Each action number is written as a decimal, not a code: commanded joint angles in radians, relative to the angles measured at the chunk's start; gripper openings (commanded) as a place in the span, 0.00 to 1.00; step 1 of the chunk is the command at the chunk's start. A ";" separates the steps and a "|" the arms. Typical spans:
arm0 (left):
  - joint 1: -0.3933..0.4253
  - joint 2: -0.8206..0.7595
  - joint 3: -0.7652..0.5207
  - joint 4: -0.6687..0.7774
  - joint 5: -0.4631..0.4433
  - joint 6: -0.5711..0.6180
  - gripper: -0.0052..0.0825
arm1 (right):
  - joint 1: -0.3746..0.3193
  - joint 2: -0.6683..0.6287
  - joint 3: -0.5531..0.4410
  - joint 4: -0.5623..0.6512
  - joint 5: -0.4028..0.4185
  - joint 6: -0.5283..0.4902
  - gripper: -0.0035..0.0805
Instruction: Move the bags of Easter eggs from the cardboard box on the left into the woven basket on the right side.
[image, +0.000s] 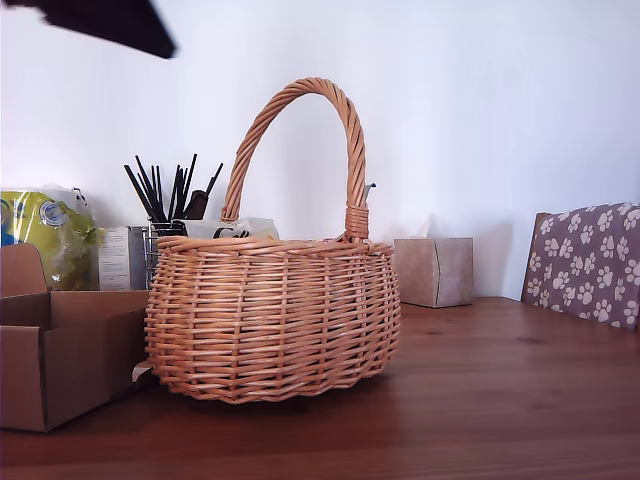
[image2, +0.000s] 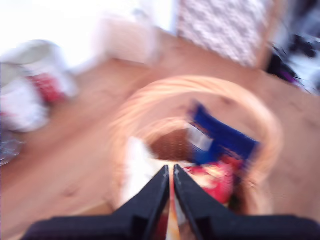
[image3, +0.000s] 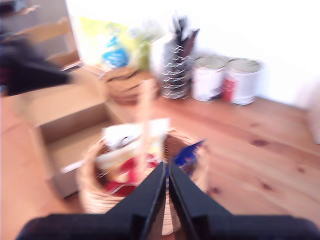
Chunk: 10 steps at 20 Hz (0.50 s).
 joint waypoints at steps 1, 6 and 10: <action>0.046 -0.074 -0.113 0.064 -0.010 0.003 0.03 | -0.030 -0.044 -0.080 0.090 0.000 0.024 0.03; 0.212 -0.337 -0.329 0.126 -0.010 -0.006 0.03 | -0.132 -0.156 -0.266 0.222 -0.007 0.072 0.03; 0.270 -0.544 -0.431 0.082 -0.009 -0.066 0.03 | -0.144 -0.257 -0.332 0.178 -0.007 0.102 0.03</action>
